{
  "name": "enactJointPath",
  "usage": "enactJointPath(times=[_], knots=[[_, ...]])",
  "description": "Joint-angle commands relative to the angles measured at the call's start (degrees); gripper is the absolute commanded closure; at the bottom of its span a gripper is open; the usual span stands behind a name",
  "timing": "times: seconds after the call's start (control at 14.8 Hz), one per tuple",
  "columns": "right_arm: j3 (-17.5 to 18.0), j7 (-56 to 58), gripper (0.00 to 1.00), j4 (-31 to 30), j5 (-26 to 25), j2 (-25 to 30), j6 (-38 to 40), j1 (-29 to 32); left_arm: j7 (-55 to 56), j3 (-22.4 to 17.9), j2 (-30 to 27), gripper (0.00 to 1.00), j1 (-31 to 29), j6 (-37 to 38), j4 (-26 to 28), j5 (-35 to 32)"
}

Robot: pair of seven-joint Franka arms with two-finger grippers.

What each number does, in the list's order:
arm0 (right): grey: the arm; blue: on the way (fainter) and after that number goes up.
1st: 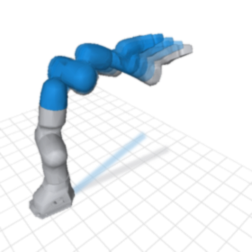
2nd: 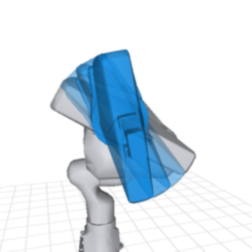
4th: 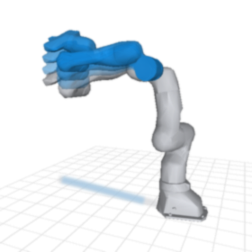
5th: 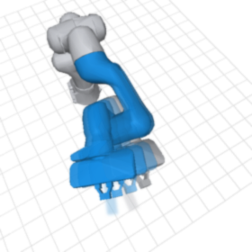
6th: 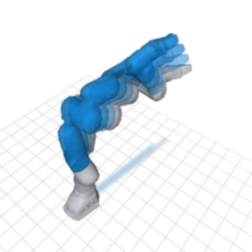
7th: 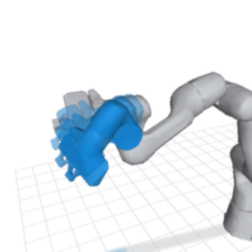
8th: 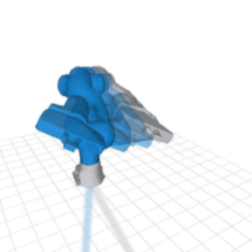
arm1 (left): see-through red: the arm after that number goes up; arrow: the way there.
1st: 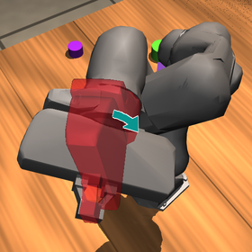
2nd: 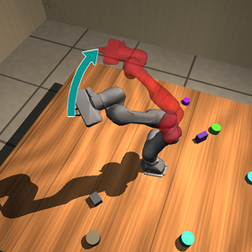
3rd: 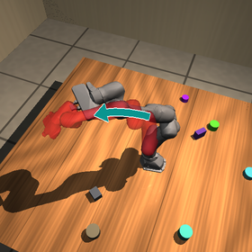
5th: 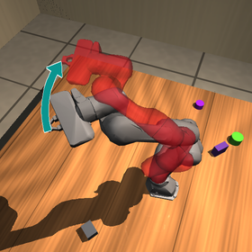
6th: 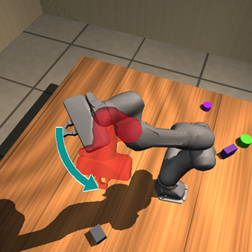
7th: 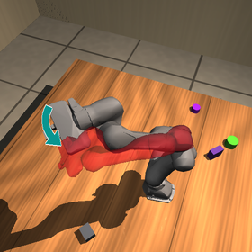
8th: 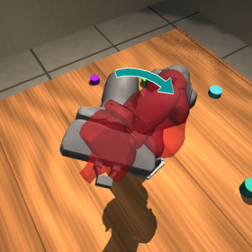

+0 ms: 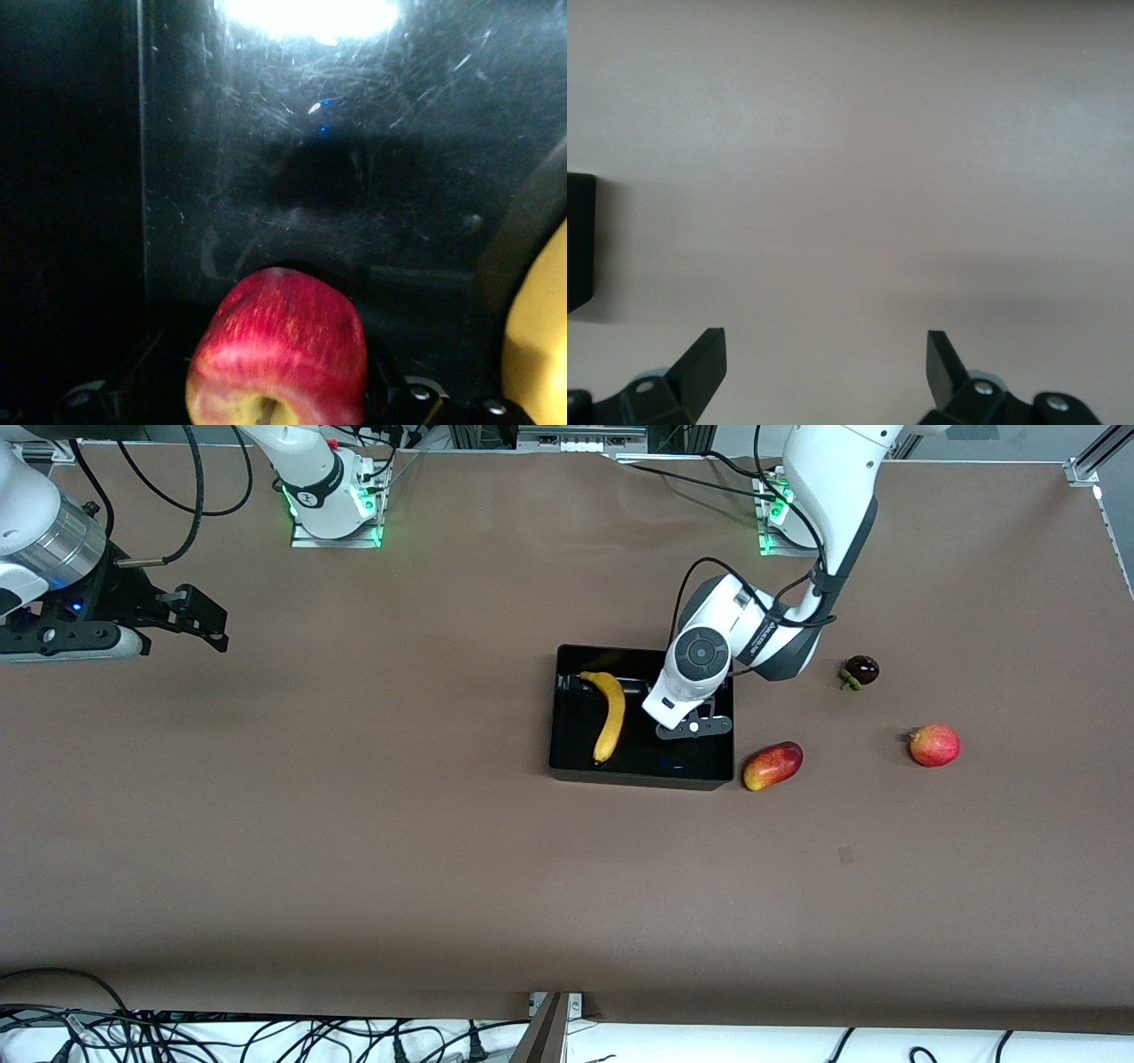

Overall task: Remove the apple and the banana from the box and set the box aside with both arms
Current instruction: 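Grasp the red apple in the box with the left gripper and lift, then carry the apple out and set it beside the mangosteen, opening the left gripper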

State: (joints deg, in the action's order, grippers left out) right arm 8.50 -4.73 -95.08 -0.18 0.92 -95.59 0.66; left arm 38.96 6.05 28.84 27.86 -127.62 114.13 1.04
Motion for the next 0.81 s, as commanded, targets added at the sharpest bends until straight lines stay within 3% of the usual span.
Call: enactJointPath(times=[0.0,0.07,0.2,0.4,0.54,0.74], knots=[[0.64,-0.01,0.00,0.86,-0.17,-0.31,0.93,0.75,-0.81,-0.16,-0.36,0.61,0.44,-0.35,-0.57,-1.48],[0.56,-0.01,0.00,0.86,-0.17,-0.31,0.93,0.75,-0.73,-0.07,-0.62,0.67,0.52,-0.18,-0.84,-1.39],[0.64,-0.10,0.00,0.86,-0.17,-0.31,0.93,0.75,-0.64,0.19,-2.46,0.67,0.35,3.84,-3.55,-0.78],[0.56,-0.10,0.00,0.86,-0.17,-0.31,0.84,0.75,-1.51,-0.16,-4.23,0.66,-0.70,20.15,-13.37,-0.69],[0.56,-0.10,0.00,0.86,-0.17,-0.31,0.84,0.75,-6.32,-0.16,-4.23,0.66,-4.55,30.02,-19.18,-0.69],[0.56,-0.01,0.00,0.86,-0.17,-0.31,0.84,0.75,-21.41,-0.25,-4.93,0.66,-12.45,36.55,-19.66,-1.39]])
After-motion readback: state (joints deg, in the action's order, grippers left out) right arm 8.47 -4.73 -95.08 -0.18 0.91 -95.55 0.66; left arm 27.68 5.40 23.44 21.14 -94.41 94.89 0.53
